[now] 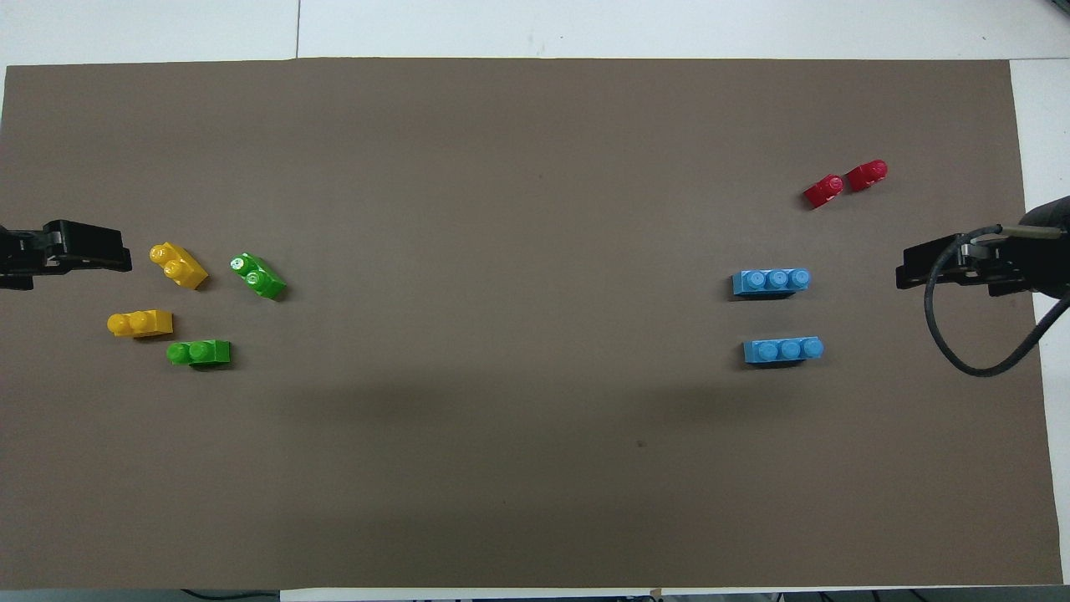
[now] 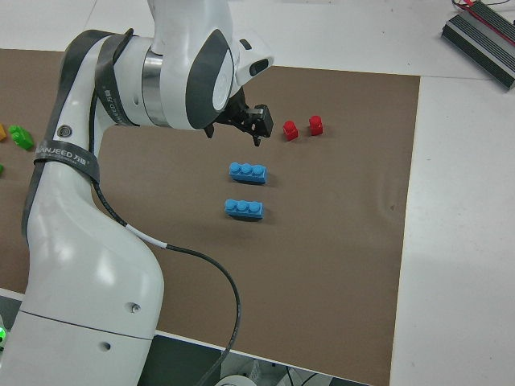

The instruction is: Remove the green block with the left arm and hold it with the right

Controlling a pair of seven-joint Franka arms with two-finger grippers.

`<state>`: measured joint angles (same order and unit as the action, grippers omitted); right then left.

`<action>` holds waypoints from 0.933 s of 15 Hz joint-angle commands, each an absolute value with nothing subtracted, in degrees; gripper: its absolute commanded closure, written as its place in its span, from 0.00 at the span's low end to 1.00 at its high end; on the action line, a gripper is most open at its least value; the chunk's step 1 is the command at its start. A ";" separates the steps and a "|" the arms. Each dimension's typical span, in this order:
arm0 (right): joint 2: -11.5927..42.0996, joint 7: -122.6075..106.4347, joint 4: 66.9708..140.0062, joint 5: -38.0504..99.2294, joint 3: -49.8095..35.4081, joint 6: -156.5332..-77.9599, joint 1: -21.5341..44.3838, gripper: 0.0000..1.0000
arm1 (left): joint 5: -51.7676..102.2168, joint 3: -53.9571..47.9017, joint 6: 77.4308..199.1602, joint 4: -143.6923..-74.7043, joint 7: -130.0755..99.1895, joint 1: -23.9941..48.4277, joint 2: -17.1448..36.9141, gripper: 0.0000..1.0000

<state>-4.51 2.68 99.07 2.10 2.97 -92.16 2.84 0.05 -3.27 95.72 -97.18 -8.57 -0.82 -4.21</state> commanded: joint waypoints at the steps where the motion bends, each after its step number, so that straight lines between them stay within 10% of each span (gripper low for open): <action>1: -4.83 1.41 98.70 -0.26 2.81 -91.23 3.51 0.01 | 0.88 -1.14 92.73 -94.31 -7.73 1.58 -2.20 0.00; 6: -4.66 1.41 98.44 -0.26 2.99 -91.67 3.25 0.01 | 0.88 -1.67 83.17 -84.04 -7.73 1.50 0.78 0.00; 14: -4.75 1.41 98.52 -0.35 2.99 -91.85 2.90 0.01 | 0.79 -1.84 85.17 -86.48 -7.73 1.67 0.09 0.00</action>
<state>-4.51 2.60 98.84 0.79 3.20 -92.16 3.39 0.13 -2.48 84.79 -86.00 -8.55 1.09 -0.11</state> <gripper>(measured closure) 0.000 0.000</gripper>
